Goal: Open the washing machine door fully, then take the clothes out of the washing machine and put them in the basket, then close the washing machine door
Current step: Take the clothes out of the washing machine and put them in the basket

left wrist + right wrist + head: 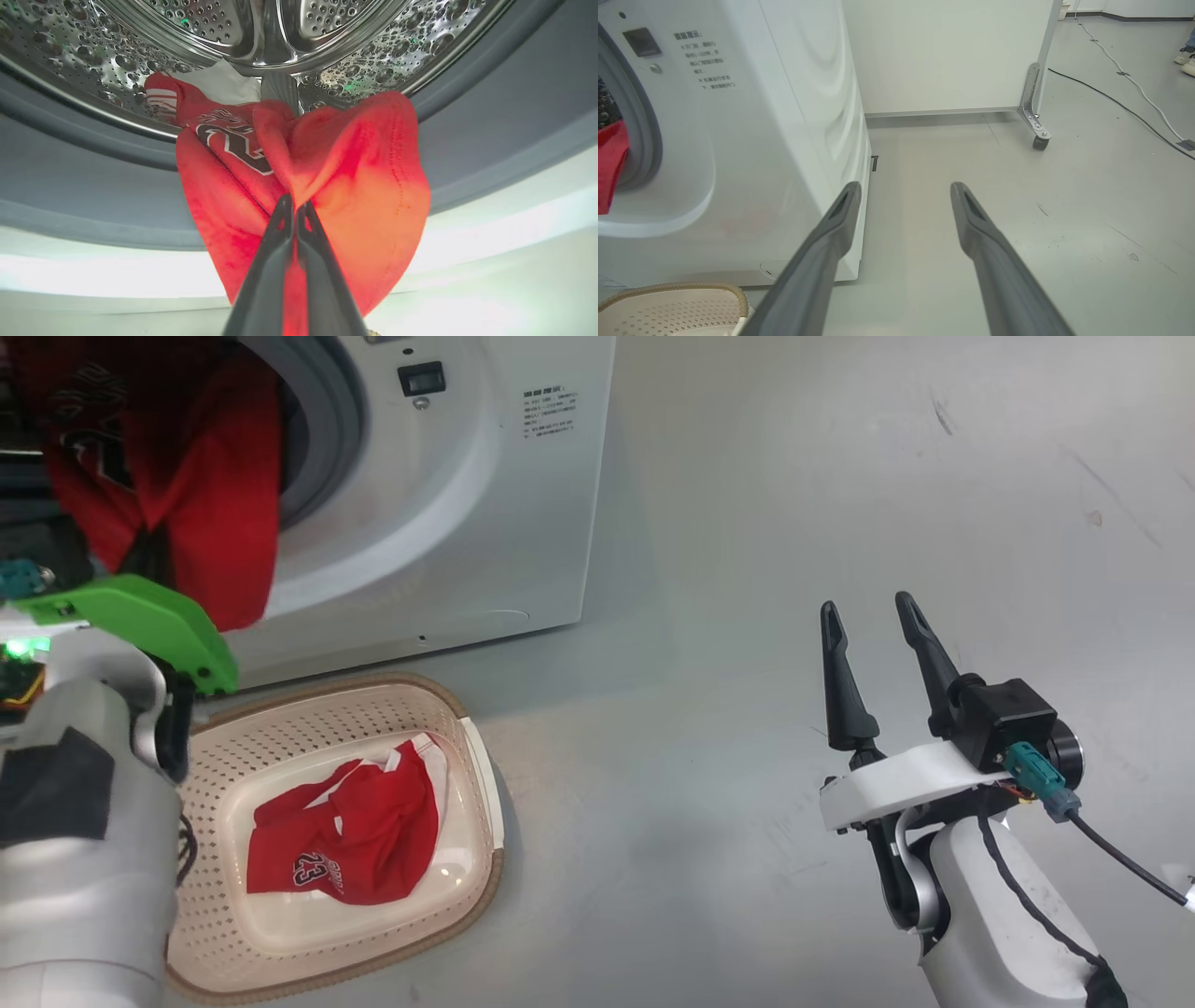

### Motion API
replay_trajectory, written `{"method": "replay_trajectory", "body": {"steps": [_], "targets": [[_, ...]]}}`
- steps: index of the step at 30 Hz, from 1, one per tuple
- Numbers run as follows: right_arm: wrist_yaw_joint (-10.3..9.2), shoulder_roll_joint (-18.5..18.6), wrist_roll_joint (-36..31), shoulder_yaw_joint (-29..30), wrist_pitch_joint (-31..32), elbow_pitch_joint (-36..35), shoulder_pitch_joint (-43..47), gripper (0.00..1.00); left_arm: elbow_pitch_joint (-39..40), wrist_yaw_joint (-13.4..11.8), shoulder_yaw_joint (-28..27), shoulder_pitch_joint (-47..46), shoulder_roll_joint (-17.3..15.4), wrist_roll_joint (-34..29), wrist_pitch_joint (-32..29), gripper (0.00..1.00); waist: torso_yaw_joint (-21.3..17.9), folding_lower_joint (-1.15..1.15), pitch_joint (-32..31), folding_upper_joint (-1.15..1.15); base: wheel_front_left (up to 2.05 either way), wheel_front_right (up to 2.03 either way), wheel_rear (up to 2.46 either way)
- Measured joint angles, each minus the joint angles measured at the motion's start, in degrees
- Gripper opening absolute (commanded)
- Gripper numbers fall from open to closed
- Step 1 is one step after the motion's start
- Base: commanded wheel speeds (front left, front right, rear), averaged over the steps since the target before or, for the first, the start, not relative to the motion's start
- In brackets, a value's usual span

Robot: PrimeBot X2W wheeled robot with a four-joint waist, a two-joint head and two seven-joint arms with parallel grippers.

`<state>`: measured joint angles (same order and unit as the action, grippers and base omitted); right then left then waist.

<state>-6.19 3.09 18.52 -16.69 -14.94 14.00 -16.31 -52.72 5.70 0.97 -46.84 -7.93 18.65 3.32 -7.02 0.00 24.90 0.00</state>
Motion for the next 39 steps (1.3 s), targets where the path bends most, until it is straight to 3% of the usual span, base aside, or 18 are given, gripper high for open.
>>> {"method": "replay_trajectory", "body": {"steps": [15, 39], "targets": [[0.77, 0.0, 0.0, 0.9, 0.0, 0.9, 2.9, 1.0, -2.6, 1.2, 1.0, 10.3, 3.5, 2.1, 5.1, 0.0, 3.1, 0.01, -5.5, 0.0, 0.0, 0.0, 0.0], [2.09, 0.0, 0.0, 1.4, 0.0, 1.6, 3.9, 1.0, -7.4, 1.2, 5.7, 21.8, 5.1, 3.0, 6.2, 0.0, 4.3, 0.01, -7.5, 0.0, 0.0, 0.0, 0.0]]}}
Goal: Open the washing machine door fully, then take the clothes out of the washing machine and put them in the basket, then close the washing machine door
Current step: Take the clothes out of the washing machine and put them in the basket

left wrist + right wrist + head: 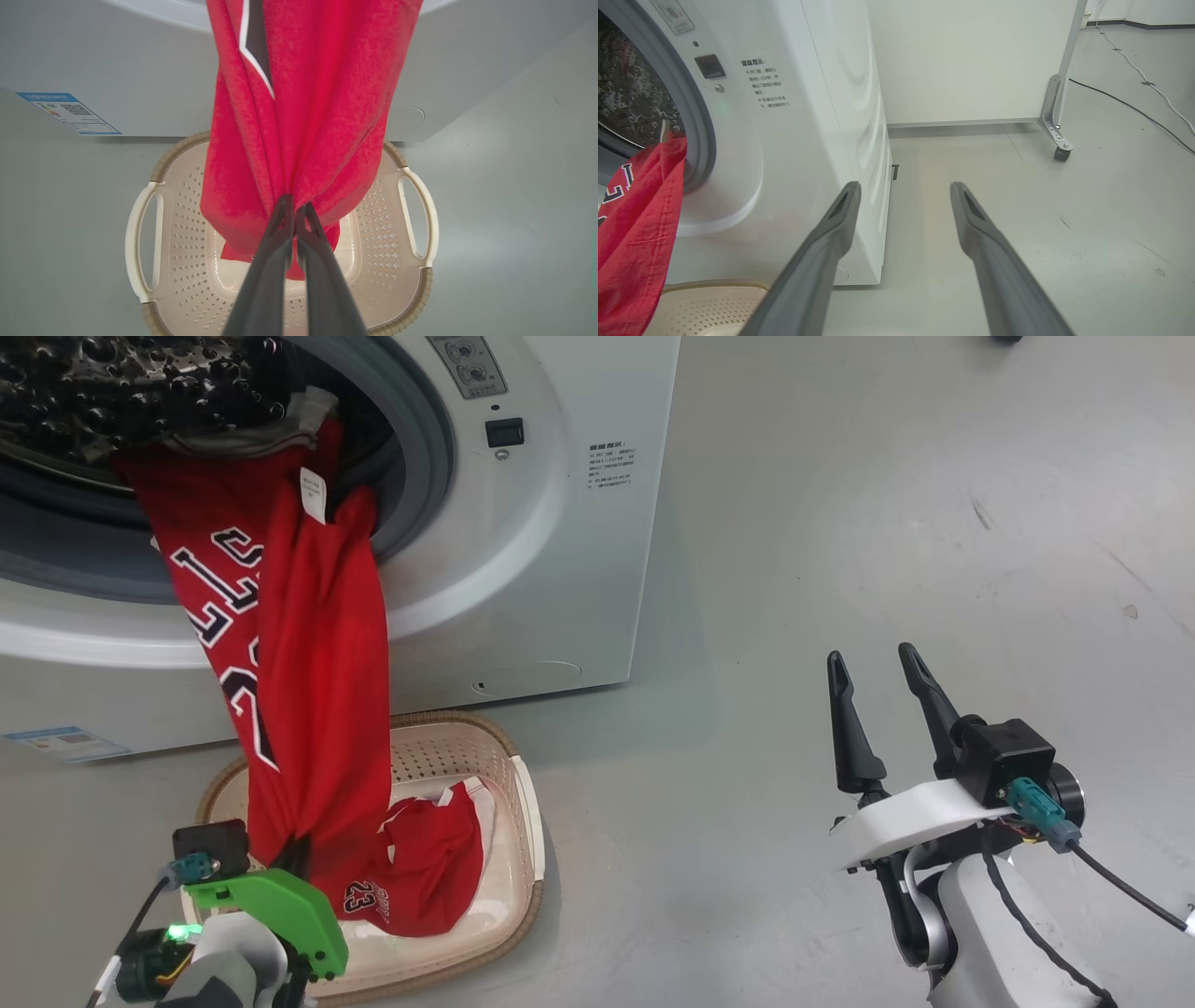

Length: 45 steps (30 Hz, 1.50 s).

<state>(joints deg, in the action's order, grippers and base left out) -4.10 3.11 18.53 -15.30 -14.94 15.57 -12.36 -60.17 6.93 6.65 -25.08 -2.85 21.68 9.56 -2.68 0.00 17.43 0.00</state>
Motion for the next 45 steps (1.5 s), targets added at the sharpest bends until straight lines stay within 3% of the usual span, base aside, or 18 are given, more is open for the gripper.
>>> {"method": "replay_trajectory", "body": {"steps": [17, 29, 30, 32, 45], "targets": [[0.51, 0.0, -0.5, 0.2, 0.0, 0.3, 0.0, 1.0, -1.4, 0.0, 3.5, 3.1, 0.5, 1.5, -2.4, 0.0, 0.4, 0.0, 0.8, 0.0, 0.0, 0.0, 0.0], [0.52, 0.0, -2.2, 0.0, 0.0, -0.6, -0.4, 1.0, -0.3, 0.0, 3.9, -0.2, 0.5, 2.5, -1.7, 0.0, -0.5, 0.0, 4.7, 0.0, 0.0, 0.0, 0.0], [0.52, 0.0, -2.2, 0.0, 0.0, -0.7, -0.5, 1.0, -0.3, 0.0, 3.7, -1.0, 0.4, 2.5, -1.7, 0.16, -0.6, 0.0, 5.1, 0.0, 0.0, 0.0, 0.0], [0.52, 0.0, -2.5, 0.0, 0.0, -1.0, -1.0, 1.0, -0.2, 0.0, 3.2, -2.3, 0.1, 2.5, -1.4, 1.0, -1.0, 0.0, 6.0, 0.0, 0.0, 0.0, 0.0], [0.48, 0.0, -2.5, 0.4, 0.0, -2.2, -2.6, 1.0, -2.0, 0.0, 1.4, -6.5, -1.5, 4.1, -0.3, 1.0, -3.5, 0.0, 10.2, 0.0, 0.0, 0.0, 0.0]]}}
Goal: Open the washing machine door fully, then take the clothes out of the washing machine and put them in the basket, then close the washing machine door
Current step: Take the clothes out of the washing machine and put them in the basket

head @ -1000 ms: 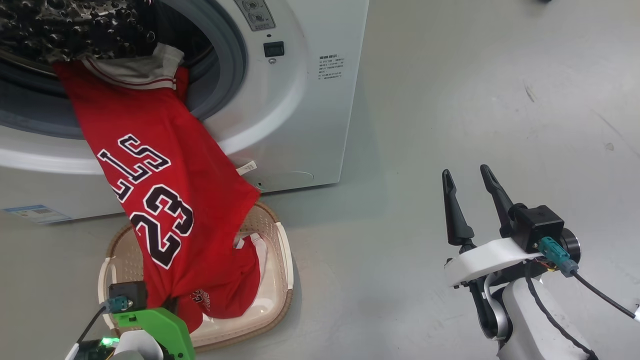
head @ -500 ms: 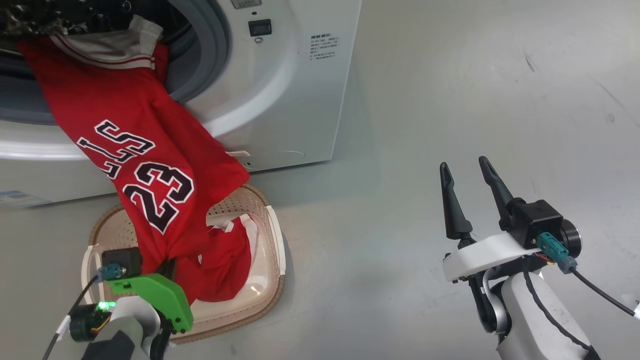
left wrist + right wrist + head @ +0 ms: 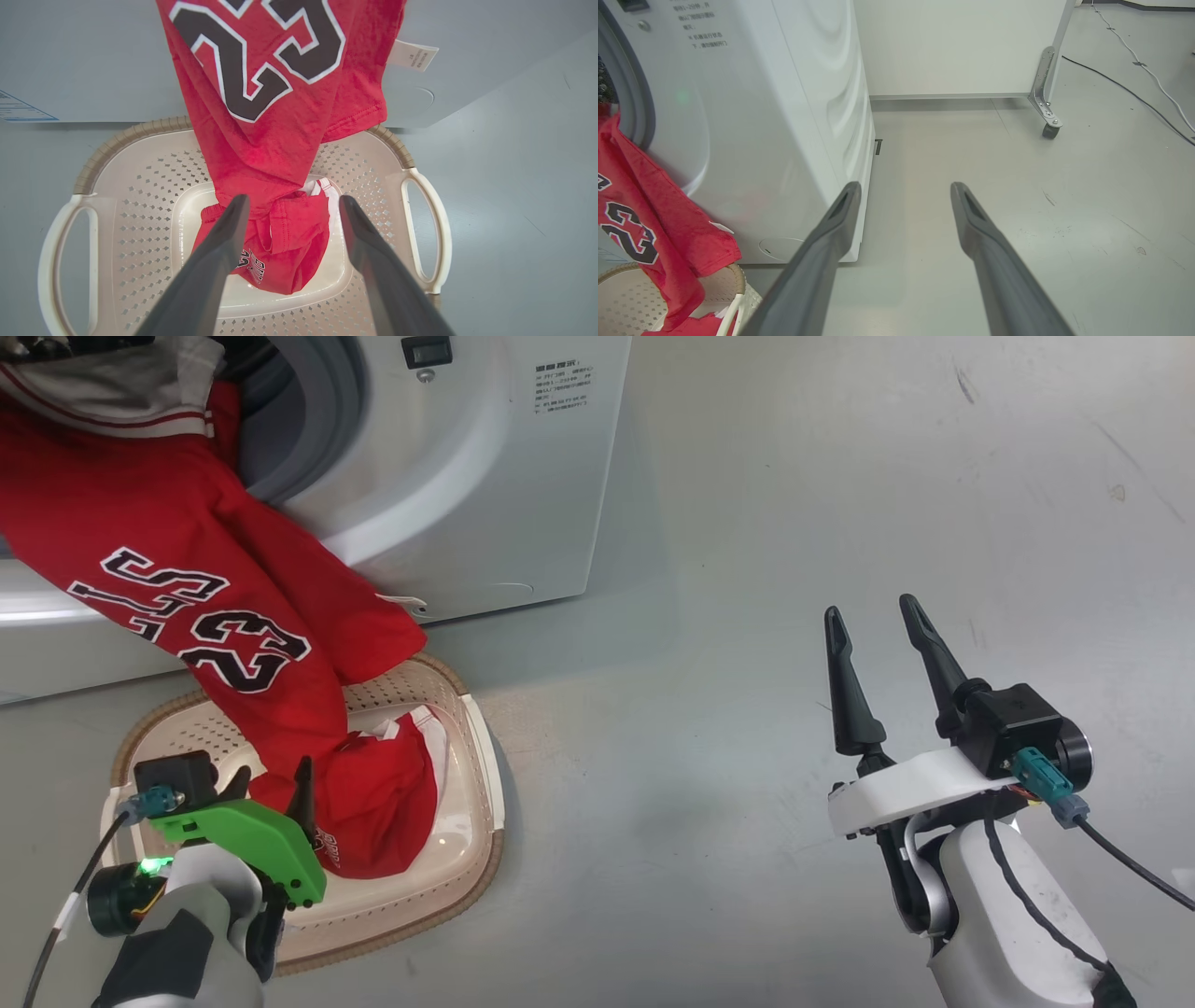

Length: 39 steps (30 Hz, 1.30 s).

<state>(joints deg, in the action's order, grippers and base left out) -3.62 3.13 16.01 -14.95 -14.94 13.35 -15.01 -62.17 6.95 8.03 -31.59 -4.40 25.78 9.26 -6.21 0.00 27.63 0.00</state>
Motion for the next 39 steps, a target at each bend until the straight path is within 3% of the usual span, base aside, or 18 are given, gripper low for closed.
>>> {"method": "replay_trajectory", "body": {"steps": [12, 24, 30, 39], "targets": [[-0.04, 0.0, 0.0, 0.6, 0.0, 0.0, -0.1, 1.0, -0.3, 0.0, 0.9, -0.9, -0.2, -0.1, 2.7, 1.0, 0.6, 0.0, -0.2, 0.0, 0.0, 0.0, 0.0], [-0.03, 0.0, 0.1, 0.9, 0.0, 0.0, -0.1, 1.0, 4.3, 0.0, 1.8, -1.4, 0.0, -0.1, 5.0, 1.0, 2.7, 0.0, -2.4, 0.0, 0.0, 0.0, 0.0], [0.0, 0.0, 0.2, 0.6, 0.0, 0.2, -0.1, 1.0, 7.9, 0.0, 1.2, -1.4, -0.3, -0.1, 5.0, 1.0, 3.5, 0.0, -3.5, 0.0, 0.0, 0.0, 0.0], [0.0, 0.0, 0.2, 0.6, 0.0, 0.2, -0.1, 1.0, 20.5, 0.3, -3.5, -1.1, -2.2, -0.5, 5.0, 1.0, 4.0, 0.0, -4.7, 0.0, 0.0, 0.0, 0.0]]}}
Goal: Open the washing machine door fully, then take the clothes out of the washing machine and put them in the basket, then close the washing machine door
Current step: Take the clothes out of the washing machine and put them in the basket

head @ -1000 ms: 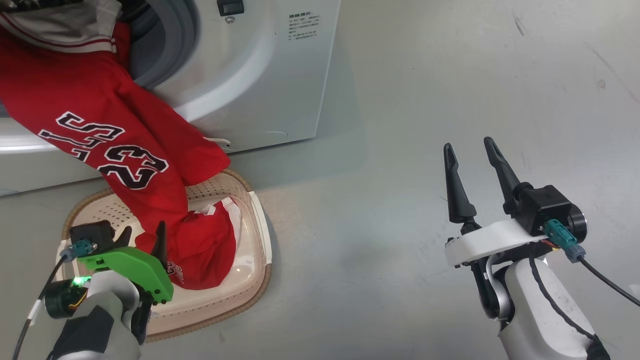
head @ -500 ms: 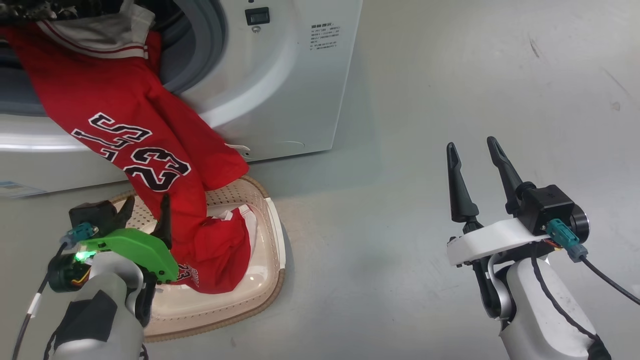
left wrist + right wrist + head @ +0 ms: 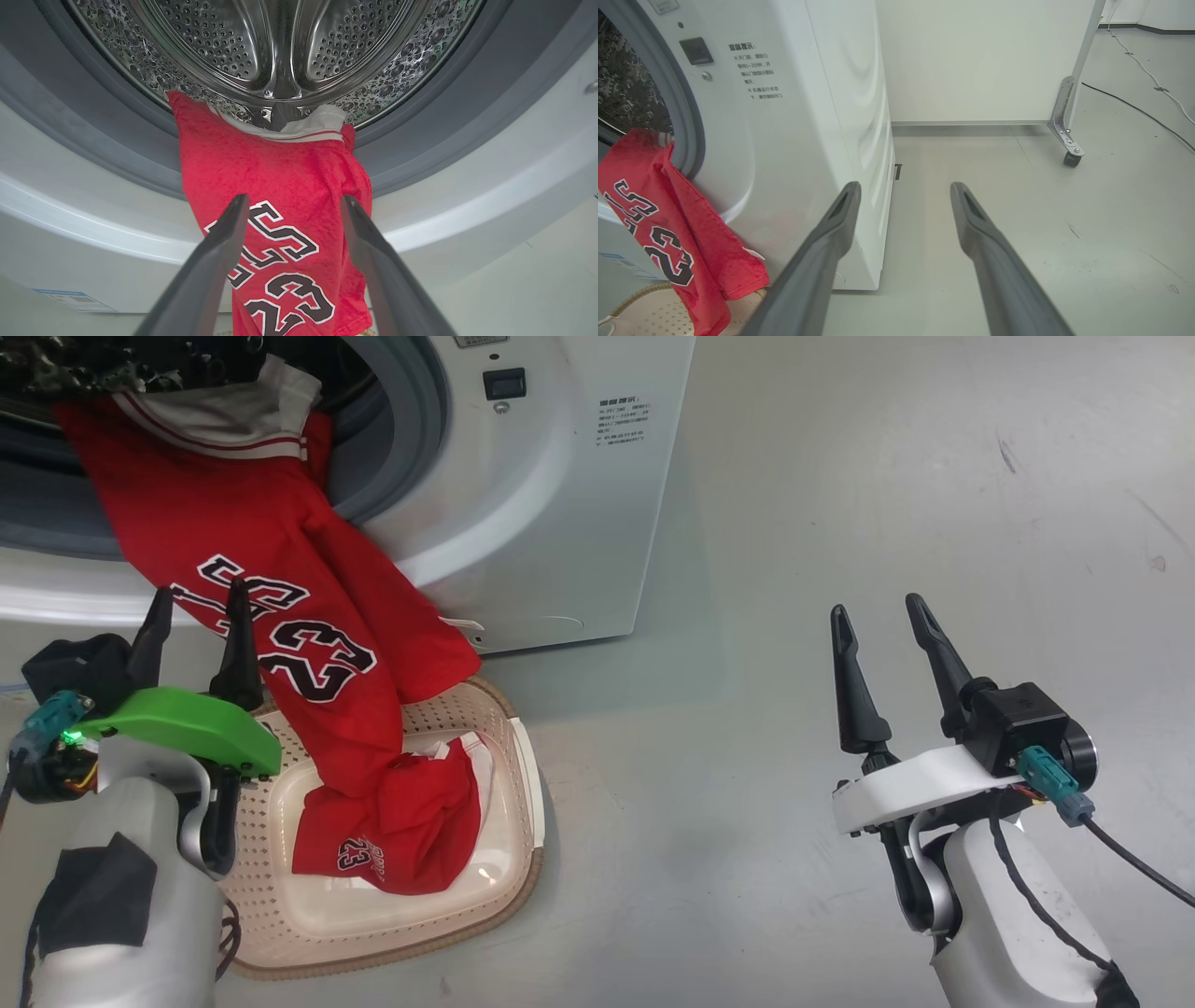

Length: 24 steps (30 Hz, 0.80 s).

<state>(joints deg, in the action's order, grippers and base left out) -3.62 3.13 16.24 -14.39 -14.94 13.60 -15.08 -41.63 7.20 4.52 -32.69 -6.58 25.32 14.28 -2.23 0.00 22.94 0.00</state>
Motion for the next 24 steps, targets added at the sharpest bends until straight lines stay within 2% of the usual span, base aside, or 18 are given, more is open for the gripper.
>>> {"method": "replay_trajectory", "body": {"steps": [18, 24], "targets": [[0.0, 0.0, 0.2, 0.1, 0.0, -0.1, 0.3, 1.0, 16.4, 0.1, -4.4, 9.1, 0.3, -3.4, 0.2, 1.0, 0.7, 0.0, -1.6, 0.0, 0.0, 0.0, 0.0], [0.0, 0.0, 0.3, 0.0, 0.0, -0.1, 0.3, 1.0, 18.1, 0.1, -4.3, 11.7, 0.5, -3.9, 0.2, 1.0, 0.7, 0.0, -2.2, 0.0, 0.0, 0.0, 0.0]]}}
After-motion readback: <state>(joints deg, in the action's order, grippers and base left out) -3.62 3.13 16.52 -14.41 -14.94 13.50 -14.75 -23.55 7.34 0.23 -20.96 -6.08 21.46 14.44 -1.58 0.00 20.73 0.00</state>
